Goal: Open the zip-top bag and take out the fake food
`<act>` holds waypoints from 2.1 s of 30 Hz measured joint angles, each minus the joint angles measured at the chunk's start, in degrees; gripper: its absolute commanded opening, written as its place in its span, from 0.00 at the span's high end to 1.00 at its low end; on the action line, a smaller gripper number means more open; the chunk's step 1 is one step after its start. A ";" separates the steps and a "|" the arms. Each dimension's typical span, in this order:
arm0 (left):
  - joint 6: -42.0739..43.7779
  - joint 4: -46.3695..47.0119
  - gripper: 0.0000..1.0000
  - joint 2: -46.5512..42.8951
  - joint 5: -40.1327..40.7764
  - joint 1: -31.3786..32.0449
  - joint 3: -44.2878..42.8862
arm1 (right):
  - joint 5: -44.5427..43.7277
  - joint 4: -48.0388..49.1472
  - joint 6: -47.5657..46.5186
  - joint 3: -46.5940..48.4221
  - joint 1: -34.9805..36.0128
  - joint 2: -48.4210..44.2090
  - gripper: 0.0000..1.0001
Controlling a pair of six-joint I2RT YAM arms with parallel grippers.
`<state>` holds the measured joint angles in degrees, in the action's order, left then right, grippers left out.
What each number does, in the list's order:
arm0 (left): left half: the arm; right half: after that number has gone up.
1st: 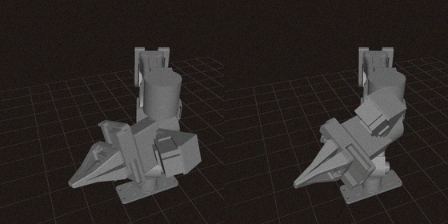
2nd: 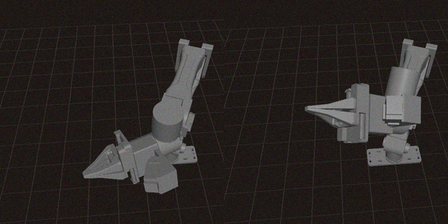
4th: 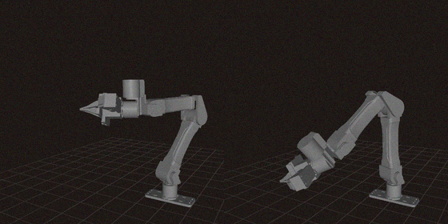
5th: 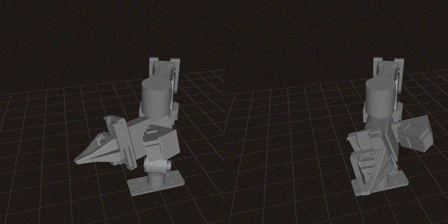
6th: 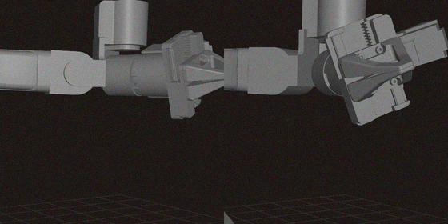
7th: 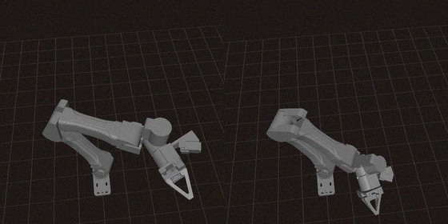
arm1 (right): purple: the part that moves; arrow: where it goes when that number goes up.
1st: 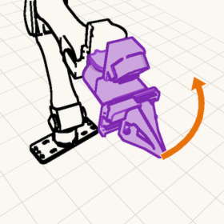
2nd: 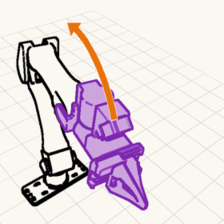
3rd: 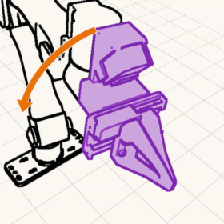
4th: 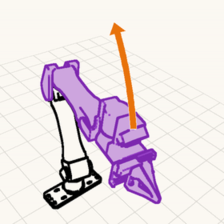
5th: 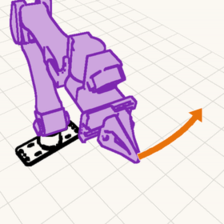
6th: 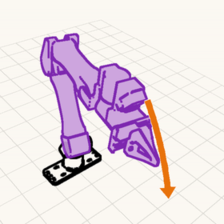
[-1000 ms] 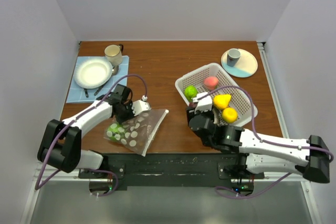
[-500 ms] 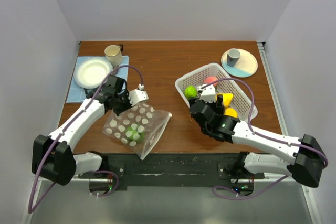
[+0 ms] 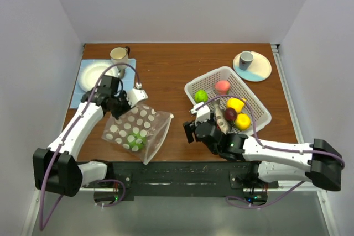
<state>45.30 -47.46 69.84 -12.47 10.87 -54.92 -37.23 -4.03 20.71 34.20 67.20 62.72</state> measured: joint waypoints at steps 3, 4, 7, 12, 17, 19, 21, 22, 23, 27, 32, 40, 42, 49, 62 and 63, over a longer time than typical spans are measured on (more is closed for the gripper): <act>0.28 0.70 0.97 0.68 1.70 0.00 5.79 | 3.45 4.04 -0.70 -0.70 1.77 4.52 0.20; 0.33 1.05 0.97 0.90 2.21 0.00 7.06 | 4.26 5.42 -0.94 -0.70 2.23 6.36 0.20; 0.33 2.14 0.94 1.07 3.32 0.02 9.20 | 6.03 9.33 -1.86 -0.24 3.52 12.52 0.21; 0.31 4.46 0.33 1.07 4.55 0.02 9.84 | 8.44 14.51 -2.91 1.70 6.36 21.66 0.21; -0.72 5.09 0.04 1.07 6.14 0.02 9.07 | 9.20 17.51 -3.02 4.66 8.37 25.70 0.21; -1.16 3.61 0.04 0.87 6.49 0.02 6.54 | 9.35 18.27 -2.99 5.38 8.61 25.86 0.21; -1.18 1.29 0.07 0.42 6.40 0.00 2.45 | 9.33 18.93 -2.99 5.86 8.66 25.79 0.22; -1.18 0.31 0.08 -0.04 6.16 0.00 -0.17 | 9.33 19.04 -2.99 6.01 8.66 25.79 0.22; -1.18 -1.01 0.09 -0.81 5.68 0.00 -3.23 | 9.31 19.06 -3.02 6.12 8.68 25.73 0.22; -1.11 -3.89 0.15 -5.57 2.60 0.00 -7.56 | 9.27 18.97 -3.21 6.19 9.16 25.00 0.22; -0.96 -7.69 0.20 -9.92 -2.12 0.00 -1.33 | 9.33 18.88 -4.07 7.69 9.64 24.44 0.22; -0.09 -5.88 0.24 -7.80 -0.24 0.00 16.44 | 9.79 19.54 -5.16 12.98 9.90 28.98 0.22; 0.28 -4.79 0.24 -7.56 0.79 0.00 17.81 | 9.86 19.56 -5.31 13.55 10.12 29.97 0.22; 0.20 -0.37 0.25 -5.29 1.20 0.02 18.12 | 11.32 20.61 -5.66 15.08 11.15 31.69 0.22; -4.33 5.66 0.26 0.20 0.52 6.12 18.05 | 16.90 26.60 -8.13 18.62 16.06 38.12 0.11; -4.44 5.88 0.26 0.42 0.48 6.21 18.05 | 17.20 26.77 -8.20 19.15 16.13 39.21 0.08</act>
<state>40.86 -41.58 70.26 -11.99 17.08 -36.86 -20.03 22.74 12.51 53.34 83.33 101.93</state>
